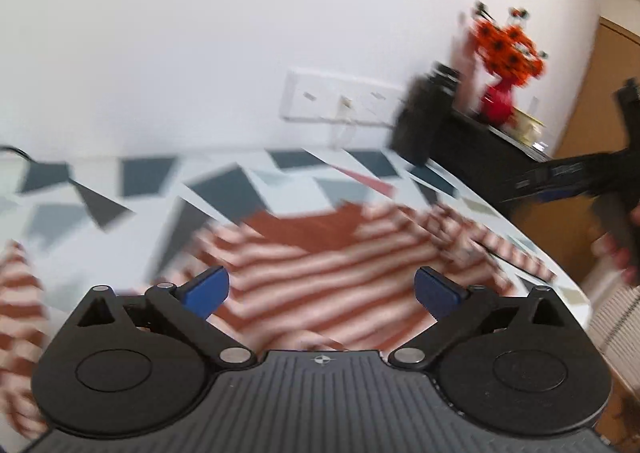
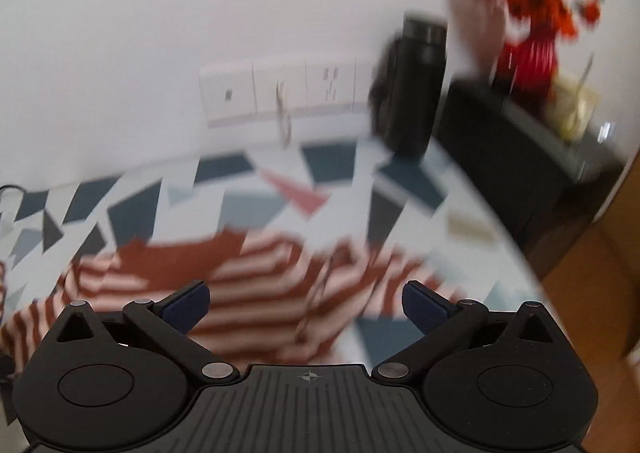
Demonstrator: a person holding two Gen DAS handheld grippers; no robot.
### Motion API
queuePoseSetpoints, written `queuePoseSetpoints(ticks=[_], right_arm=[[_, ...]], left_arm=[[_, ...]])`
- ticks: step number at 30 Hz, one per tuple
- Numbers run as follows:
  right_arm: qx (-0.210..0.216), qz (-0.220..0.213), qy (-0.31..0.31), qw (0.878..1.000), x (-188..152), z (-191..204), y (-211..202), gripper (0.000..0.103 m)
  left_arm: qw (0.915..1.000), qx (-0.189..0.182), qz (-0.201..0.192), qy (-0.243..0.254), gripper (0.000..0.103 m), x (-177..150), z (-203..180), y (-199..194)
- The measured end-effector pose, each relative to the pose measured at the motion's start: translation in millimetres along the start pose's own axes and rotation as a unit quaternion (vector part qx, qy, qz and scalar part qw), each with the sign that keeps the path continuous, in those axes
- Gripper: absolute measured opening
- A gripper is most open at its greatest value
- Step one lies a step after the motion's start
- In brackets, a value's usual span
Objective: Fold clothes
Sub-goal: 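Open both grippers and release the hem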
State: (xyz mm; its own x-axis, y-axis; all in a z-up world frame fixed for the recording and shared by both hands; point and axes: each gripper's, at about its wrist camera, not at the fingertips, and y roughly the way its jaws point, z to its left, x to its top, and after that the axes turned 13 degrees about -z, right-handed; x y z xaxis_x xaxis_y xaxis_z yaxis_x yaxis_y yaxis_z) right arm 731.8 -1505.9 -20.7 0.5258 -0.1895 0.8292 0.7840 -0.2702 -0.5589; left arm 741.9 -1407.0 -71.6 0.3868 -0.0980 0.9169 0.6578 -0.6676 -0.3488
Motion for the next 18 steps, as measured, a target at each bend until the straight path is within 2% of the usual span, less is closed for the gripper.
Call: queuePoseSetpoints(ticks=[3,5,7,9,12,15,17,18], right_arm=[[-0.009,-0.032,-0.022,0.999,42,12,-3,0.102],[0.002,-0.056,-0.030,0.998,65,21,0,0.102],[0.016,-0.063,-0.030,0.997,76,29,12,0.102],[0.034,-0.061,-0.029,0.997,81,35,26,0.102],[0.067,-0.020,-0.034,0.997,64,37,59,0.102],[0.102,0.047,-0.055,0.992,32,29,99,0.102],[0.119,0.085,-0.066,0.987,9,24,123,0.102],[0.125,0.097,-0.074,0.985,-2,22,132,0.102]], left_arm=[[0.9983,0.052,-0.017,0.021,0.102,40,15,-4],[0.9980,0.058,-0.022,0.010,0.102,59,23,-5],[0.9980,0.060,-0.015,-0.014,0.102,67,33,1],[0.9971,0.066,0.000,-0.037,0.102,60,40,11],[0.9956,0.072,0.043,-0.042,0.102,27,48,30],[0.9892,0.108,0.096,0.025,0.102,-10,44,47],[0.9813,0.134,0.118,0.072,0.102,-26,45,55],[0.9780,0.148,0.125,0.077,0.102,-31,51,58]])
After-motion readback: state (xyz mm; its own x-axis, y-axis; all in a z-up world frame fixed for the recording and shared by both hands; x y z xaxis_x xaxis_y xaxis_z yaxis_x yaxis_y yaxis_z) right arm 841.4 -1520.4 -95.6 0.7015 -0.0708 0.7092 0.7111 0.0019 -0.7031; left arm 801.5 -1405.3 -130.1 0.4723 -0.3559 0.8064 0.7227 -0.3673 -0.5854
